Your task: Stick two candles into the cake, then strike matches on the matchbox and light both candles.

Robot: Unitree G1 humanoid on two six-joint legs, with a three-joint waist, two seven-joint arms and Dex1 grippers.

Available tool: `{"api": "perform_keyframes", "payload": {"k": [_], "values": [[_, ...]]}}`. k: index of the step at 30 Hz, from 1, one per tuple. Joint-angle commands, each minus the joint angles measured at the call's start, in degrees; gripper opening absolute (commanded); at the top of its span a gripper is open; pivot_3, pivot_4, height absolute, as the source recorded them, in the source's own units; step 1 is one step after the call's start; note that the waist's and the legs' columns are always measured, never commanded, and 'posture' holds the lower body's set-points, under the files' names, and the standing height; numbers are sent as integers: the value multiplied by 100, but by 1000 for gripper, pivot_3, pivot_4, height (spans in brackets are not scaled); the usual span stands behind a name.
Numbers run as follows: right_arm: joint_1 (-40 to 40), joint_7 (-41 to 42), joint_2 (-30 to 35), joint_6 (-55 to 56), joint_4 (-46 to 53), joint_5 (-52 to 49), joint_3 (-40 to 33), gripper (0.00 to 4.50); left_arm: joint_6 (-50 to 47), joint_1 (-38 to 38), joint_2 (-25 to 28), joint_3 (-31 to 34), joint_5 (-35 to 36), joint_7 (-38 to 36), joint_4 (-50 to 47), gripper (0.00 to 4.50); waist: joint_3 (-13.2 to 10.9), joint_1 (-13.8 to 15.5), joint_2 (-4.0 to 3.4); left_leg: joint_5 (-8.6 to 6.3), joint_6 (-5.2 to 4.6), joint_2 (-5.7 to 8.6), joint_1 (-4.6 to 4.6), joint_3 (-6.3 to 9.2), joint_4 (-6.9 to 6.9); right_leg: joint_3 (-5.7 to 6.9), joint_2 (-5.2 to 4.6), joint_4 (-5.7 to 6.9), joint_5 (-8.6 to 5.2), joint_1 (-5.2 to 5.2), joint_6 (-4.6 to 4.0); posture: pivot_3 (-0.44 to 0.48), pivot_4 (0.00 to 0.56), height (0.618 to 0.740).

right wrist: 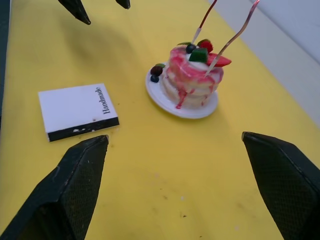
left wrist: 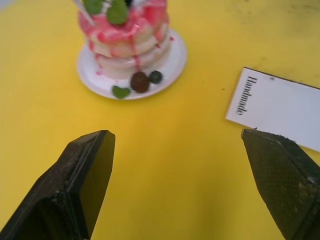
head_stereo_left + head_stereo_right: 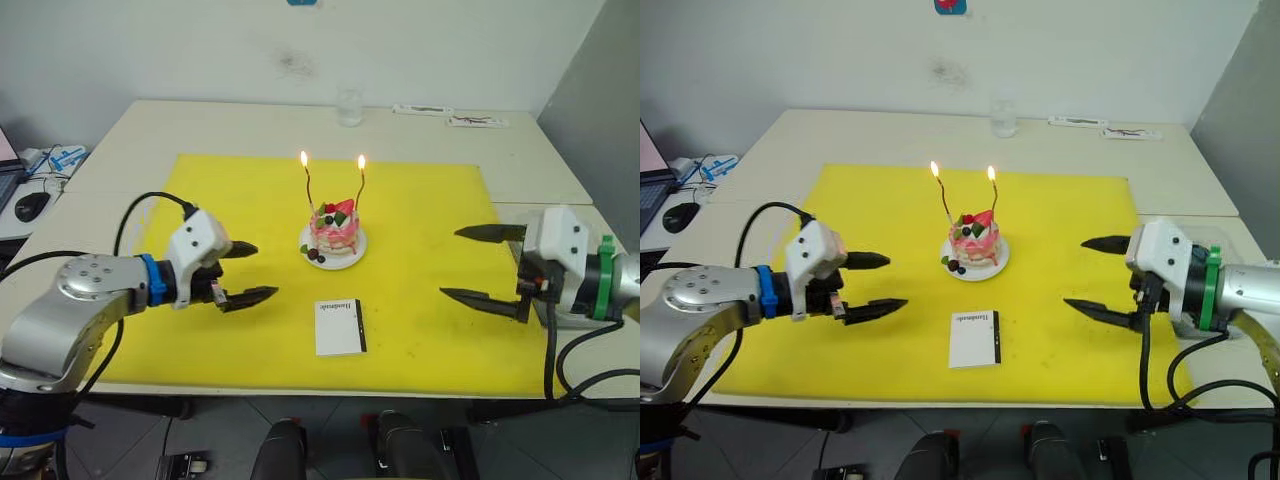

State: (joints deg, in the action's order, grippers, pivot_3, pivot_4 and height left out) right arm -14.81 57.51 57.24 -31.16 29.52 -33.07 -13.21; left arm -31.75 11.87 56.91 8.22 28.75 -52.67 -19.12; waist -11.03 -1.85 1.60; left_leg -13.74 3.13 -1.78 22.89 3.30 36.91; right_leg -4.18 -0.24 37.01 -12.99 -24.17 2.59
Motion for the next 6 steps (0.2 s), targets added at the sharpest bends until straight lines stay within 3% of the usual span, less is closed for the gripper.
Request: {"api": "perform_keyframes", "payload": {"k": [1, 6], "values": [[-316, 199, 266, 27, -255, -203, -445, 4500, 369, -266, 125, 595, -201, -51, 79, 4458, -1, -1, -2, 0, 0, 0, 1, -2, -3, 0, -2, 1, -1, 0, -2, 0, 150, 740], [-469, 203, 341, -33, -312, -222, -362, 4500, 382, -495, 44, 876, -109, -167, 81, 4458, -2, 4, -2, -1, -2, -4, 0, -1, -8, 4, -1, 2, -6, -2, -8, 0, 150, 740]]}}
